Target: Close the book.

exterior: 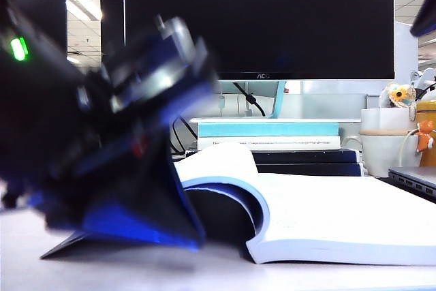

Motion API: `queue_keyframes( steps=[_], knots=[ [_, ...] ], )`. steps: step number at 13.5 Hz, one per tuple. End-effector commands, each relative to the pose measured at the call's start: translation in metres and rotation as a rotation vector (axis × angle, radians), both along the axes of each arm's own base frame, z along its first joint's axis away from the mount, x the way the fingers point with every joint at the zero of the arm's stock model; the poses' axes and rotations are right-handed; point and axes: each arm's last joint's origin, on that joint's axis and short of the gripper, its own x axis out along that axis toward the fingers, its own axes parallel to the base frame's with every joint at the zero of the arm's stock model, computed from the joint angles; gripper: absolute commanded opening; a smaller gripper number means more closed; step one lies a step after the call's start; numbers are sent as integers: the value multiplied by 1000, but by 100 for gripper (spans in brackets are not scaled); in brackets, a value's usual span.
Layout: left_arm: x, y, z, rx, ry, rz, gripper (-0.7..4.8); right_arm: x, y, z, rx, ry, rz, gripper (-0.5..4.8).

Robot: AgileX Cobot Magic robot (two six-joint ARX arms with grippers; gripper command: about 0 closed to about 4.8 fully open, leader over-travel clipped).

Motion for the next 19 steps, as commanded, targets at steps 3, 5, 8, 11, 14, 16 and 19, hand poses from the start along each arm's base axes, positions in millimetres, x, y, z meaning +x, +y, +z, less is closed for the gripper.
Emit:
queue_keyframes(
  steps=[3, 5, 8, 11, 14, 16, 19],
  knots=[
    [7, -4, -1, -10, -96, 144, -6, -1, 1, -3, 14, 7, 28, -2],
    [9, -3, 1, -15, -142, 198, -6, 0, 1, -3, 15, 5, 29, -2],
    [12, -5, 6, -54, -192, 240, -6, -2, 4, -3, 70, 14, 105, -2],
    [15, -10, 13, -55, -258, 218, -6, -4, 5, -4, 93, 44, 139, -2],
    [25, -33, 49, -71, -400, 63, -6, -11, 4, -12, 73, 151, 149, -2],
    [28, -42, 66, -82, -458, 7, -6, -14, 7, -10, 174, 168, 266, -2],
    [28, -43, 66, -69, -458, -13, -6, -15, 8, -9, 210, 172, 302, -2]
  ],
)
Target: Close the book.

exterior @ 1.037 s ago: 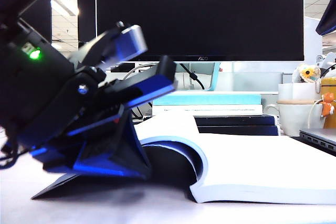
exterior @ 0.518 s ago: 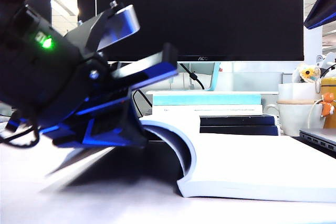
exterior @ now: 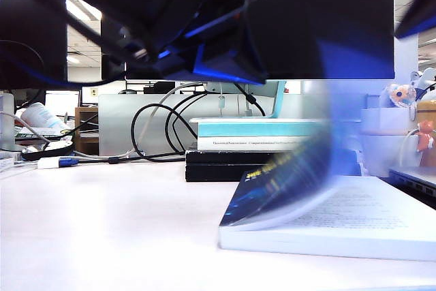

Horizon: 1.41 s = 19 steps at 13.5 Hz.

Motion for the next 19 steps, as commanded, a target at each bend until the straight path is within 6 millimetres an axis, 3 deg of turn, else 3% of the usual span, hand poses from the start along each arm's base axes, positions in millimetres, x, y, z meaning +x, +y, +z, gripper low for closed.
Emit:
queue_keyframes(
  steps=[1, 3, 6, 7, 8, 9, 11, 13, 16, 19],
  knots=[
    [-1, 1, -2, 46, 4, -9, -6, 0, 0, 3, 8, -14, 4, -2],
    [2, 7, -2, 129, -46, 57, -6, 1, -3, 2, -92, -34, -97, -2],
    [15, 32, 29, 92, -154, 88, -6, 0, -7, 10, -156, -147, -199, -2],
    [33, 66, 51, 12, -162, 85, -6, -6, -9, 22, -130, -246, -248, -2],
    [44, 90, 58, 5, -153, 135, -6, -10, -12, 26, -152, -288, -302, -2],
    [47, 99, 60, 9, -147, 160, -6, -13, -13, 27, -166, -314, -334, -2],
    [55, 146, 62, -4, -126, 261, -6, -31, -19, 22, -143, -459, -483, -2],
    [49, 174, 61, -53, -153, 275, -6, -46, -22, 2, -83, -531, -528, -2],
    [35, 188, 58, -80, -210, 317, -6, -54, -24, -25, -26, -514, -598, -2],
    [1, 200, 29, -159, -356, 338, -6, -76, -30, -31, 166, -762, -702, -2]
  ],
)
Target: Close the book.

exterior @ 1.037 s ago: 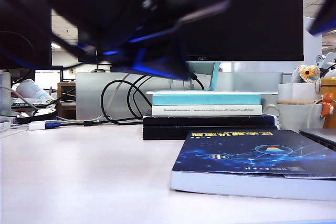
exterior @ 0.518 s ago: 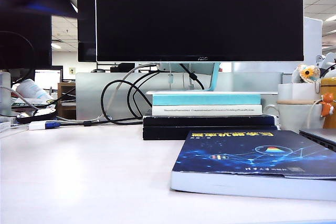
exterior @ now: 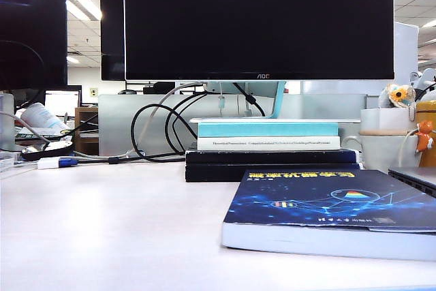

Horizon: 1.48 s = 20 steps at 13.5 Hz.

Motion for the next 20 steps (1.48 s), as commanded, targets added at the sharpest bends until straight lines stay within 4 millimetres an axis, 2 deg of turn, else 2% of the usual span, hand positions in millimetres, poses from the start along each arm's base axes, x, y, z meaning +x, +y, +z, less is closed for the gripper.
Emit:
queue_keyframes(
  steps=[1, 2, 4, 6, 9, 10, 11, 13, 15, 17, 19, 20],
  knots=[
    [-17, 7, -20, -75, -84, 26, -6, -13, -3, 1, 47, -233, -31, -2],
    [-18, 8, -24, -94, -93, 28, -6, -13, -3, -2, 49, -244, -30, -2],
    [-21, 12, -49, -166, -135, 61, -6, -4, 1, -24, 46, -233, 37, -2],
    [-20, 16, -65, -151, -88, 70, -6, 0, 1, -35, 43, -214, 36, -2],
    [-16, 42, -64, -148, -94, 138, -6, 6, 1, -54, 11, -179, -9, -2],
    [-16, 57, -69, -211, -10, 255, -6, 7, -1, -58, 6, -149, -74, -2],
    [-15, 60, -72, -197, 12, 322, -6, 7, -2, -60, 2, -131, -125, -2],
    [-15, 60, -80, -190, 83, 426, -6, 7, -3, -64, -8, -95, -162, -2],
    [-15, 56, -85, -193, 130, 418, -6, 7, -3, -65, -10, -80, -158, -2],
    [-18, 54, -101, -193, 291, 442, -6, 7, -3, -66, -6, -67, -158, -2],
    [-18, 51, -103, -190, 317, 432, -6, 9, -3, -75, -13, -40, -157, -2],
    [-19, 48, -103, -189, 320, 421, -6, 10, -3, -86, -25, 5, -158, -2]
  ],
)
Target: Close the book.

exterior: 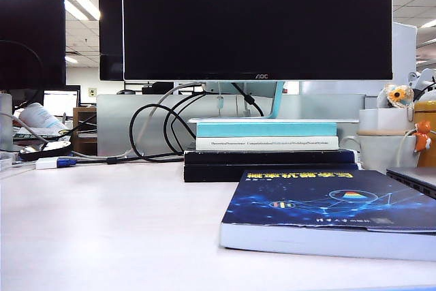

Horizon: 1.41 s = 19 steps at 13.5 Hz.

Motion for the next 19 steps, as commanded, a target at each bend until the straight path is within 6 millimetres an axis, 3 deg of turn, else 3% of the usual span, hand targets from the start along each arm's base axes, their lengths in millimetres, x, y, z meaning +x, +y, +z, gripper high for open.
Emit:
queue_keyframes(
  steps=[1, 5, 8, 9, 11, 12, 13, 15, 19],
  knots=[
    [-3, -8, 2, 1, -11, -18, -6, 2, 0, -17, -36, 66, -17, -2],
    [-12, -6, 16, 7, -181, -158, -6, 3, 0, -7, -141, -37, -16, -2],
    [-17, 2, 18, 40, -221, -104, -6, 3, 0, -3, -180, -74, -19, -2],
    [-17, 5, 18, 37, -212, 13, -6, 3, 0, -4, -145, -64, -19, -2],
    [-17, 5, 14, 30, -177, 31, -6, 3, 0, -12, -97, 16, -15, -2],
    [-17, 5, 14, 30, -177, 31, -6, 3, 0, -10, -89, -1, -21, -2],
    [-17, 5, 14, 30, -177, 31, -5, 2, -3, 6, -113, -158, -90, -2],
    [-17, 5, 14, 30, -177, 31, -6, 3, -5, -11, -148, 17, -110, -1],
    [-17, 5, 14, 30, -177, 31, -6, 2, -4, -14, -153, 43, -108, -1]
  ],
)
